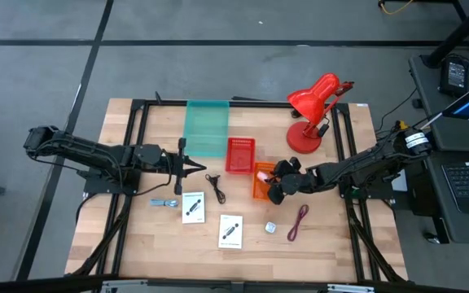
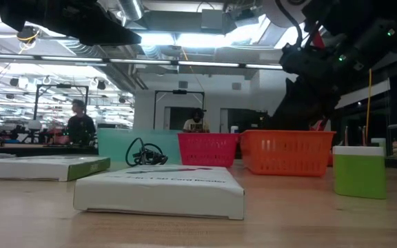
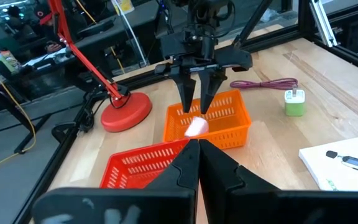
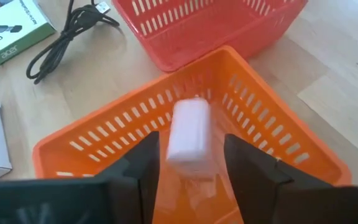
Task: Pick and place items into bin
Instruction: Put the pink charger cable into the red basket
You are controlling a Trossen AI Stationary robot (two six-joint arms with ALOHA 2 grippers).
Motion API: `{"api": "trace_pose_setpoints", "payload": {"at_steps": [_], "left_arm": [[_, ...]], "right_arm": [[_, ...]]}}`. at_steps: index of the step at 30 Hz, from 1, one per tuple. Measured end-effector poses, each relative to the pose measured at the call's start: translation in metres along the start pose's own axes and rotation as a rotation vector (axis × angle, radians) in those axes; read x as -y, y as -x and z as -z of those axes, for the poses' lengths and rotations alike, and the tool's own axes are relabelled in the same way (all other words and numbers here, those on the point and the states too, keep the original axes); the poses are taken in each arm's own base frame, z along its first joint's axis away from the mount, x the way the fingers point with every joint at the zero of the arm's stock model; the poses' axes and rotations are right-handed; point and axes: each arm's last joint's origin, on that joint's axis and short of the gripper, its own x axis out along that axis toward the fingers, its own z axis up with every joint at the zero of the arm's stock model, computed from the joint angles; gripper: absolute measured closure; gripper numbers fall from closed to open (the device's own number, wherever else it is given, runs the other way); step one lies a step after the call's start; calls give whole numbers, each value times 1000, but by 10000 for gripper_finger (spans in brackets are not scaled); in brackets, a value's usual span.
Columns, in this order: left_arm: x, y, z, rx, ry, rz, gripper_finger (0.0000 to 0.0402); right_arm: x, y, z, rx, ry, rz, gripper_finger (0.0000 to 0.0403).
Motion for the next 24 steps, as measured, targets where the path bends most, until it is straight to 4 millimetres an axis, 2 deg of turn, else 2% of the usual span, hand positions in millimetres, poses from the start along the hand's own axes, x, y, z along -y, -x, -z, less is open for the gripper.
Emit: {"api": "trace_pose_setpoints", "payload": {"at_steps": [7,15,24], "left_arm": [[0,0,0,0,0,0,398],[0,0,0,2,-1,-1,398],[0,0,0,0,-1,0,398]], "right_arm": [[-2,9,-6,35,62,-36,248],[-27,35,-21,114,294,-152,279],[-42,49,-12,99,457,-204,314]]}}
